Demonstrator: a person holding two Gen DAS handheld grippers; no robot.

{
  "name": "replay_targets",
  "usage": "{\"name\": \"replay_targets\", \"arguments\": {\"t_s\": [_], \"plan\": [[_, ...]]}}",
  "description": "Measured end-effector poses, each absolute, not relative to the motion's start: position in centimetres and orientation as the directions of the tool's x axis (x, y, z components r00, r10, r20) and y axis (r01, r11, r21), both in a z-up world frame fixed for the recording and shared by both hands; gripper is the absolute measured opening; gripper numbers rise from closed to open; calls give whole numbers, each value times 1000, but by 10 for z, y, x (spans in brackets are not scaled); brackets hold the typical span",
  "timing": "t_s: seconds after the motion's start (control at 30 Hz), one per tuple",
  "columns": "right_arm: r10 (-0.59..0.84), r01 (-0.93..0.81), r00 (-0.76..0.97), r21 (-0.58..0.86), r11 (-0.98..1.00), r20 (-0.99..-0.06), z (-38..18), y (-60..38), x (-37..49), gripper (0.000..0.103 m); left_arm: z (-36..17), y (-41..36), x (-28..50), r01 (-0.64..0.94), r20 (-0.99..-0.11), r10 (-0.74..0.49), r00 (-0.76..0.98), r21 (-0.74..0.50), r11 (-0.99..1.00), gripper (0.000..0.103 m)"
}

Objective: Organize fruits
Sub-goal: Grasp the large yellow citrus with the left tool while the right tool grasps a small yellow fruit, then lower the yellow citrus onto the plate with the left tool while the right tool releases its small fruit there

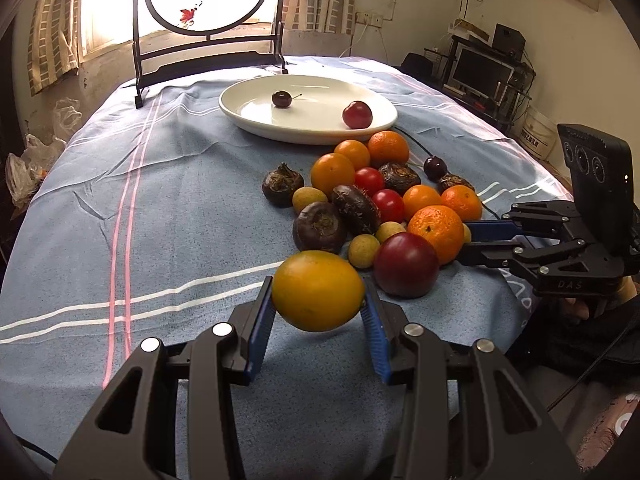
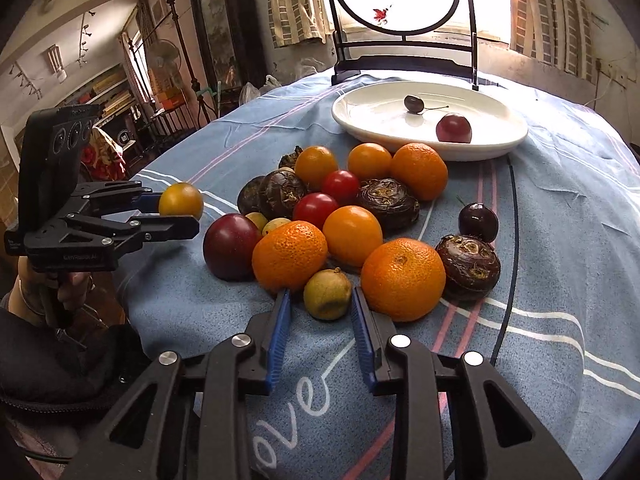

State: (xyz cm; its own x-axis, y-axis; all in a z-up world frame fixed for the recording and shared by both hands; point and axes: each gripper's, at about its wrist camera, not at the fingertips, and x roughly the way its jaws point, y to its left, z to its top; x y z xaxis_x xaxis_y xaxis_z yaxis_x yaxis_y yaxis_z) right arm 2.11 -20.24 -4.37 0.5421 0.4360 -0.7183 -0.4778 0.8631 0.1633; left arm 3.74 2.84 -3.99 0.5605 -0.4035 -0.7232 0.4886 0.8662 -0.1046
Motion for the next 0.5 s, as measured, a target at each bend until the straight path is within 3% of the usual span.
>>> {"name": "replay_targets", "arguments": {"t_s": [0.33, 0.5], "plan": [[462, -487, 564, 176, 855, -685, -28, -211, 10, 23, -38, 29, 39, 485, -719, -410, 561, -116, 867, 41], [419, -491, 556, 123, 862, -718, -35, -206, 11, 25, -44, 28, 39, 484, -731, -406, 549, -119, 867, 41]]}}
